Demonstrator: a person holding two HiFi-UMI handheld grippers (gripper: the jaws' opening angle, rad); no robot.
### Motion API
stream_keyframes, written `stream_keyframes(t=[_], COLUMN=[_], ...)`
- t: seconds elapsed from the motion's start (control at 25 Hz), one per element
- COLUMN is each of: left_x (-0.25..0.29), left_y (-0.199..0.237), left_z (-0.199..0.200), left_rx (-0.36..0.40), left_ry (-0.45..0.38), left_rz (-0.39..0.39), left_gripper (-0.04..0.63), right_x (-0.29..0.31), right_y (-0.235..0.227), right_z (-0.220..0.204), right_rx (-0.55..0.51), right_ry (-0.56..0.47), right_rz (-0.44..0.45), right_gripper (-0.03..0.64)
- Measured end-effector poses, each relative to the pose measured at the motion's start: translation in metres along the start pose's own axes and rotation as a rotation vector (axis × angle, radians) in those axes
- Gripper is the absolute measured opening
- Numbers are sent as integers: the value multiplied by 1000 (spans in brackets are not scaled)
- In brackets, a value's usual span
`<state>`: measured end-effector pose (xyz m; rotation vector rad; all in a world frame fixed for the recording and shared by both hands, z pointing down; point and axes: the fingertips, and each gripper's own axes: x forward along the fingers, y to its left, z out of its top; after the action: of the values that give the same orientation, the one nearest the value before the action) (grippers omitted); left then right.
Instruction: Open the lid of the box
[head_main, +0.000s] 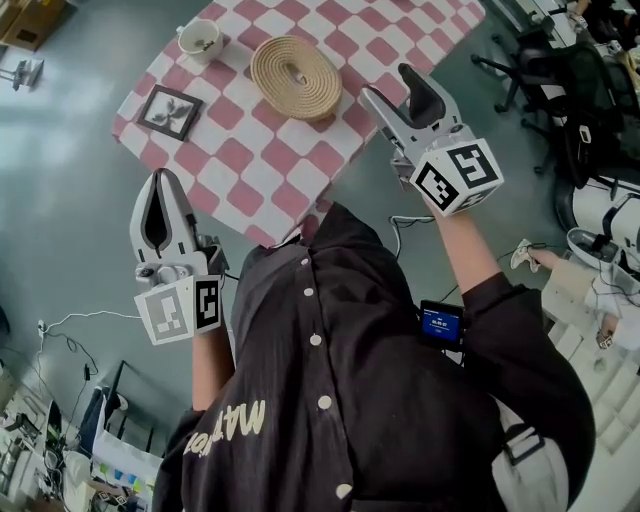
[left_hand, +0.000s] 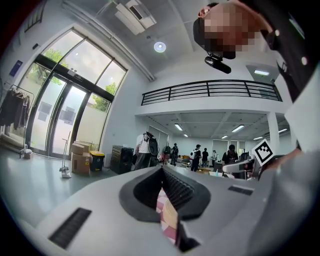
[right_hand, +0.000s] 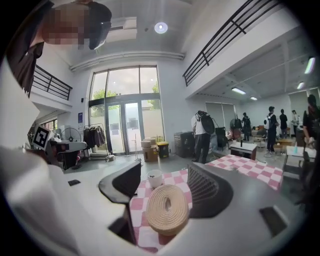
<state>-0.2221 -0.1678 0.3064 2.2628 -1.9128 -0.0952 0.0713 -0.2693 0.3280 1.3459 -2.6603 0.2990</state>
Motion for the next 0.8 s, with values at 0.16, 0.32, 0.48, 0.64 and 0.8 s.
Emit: stream_keyframes(t=[0.16, 0.32, 0.48, 0.64, 0.8], left_x=[8, 14, 18, 25, 30], left_y=[5, 7, 6, 1, 4], left_z=[-8, -16, -22, -21, -25], left_rx=[-9, -16, -18, -9, -4], left_ry=[32, 55, 74, 77, 91], left_rz=[-21, 0, 43, 69, 95], left_gripper=[11, 11, 11, 11, 11], right_x=[33, 60, 86, 107, 122], right_y=[18, 21, 10, -13, -33], right_z=[-26, -55, -86, -118, -148], right_rx=[-1, -4, -43, -86, -109], right_ry=[103, 196, 280, 380, 479], right_rz=[53, 82, 79, 49, 23], right_gripper=[281, 282, 291, 302, 305])
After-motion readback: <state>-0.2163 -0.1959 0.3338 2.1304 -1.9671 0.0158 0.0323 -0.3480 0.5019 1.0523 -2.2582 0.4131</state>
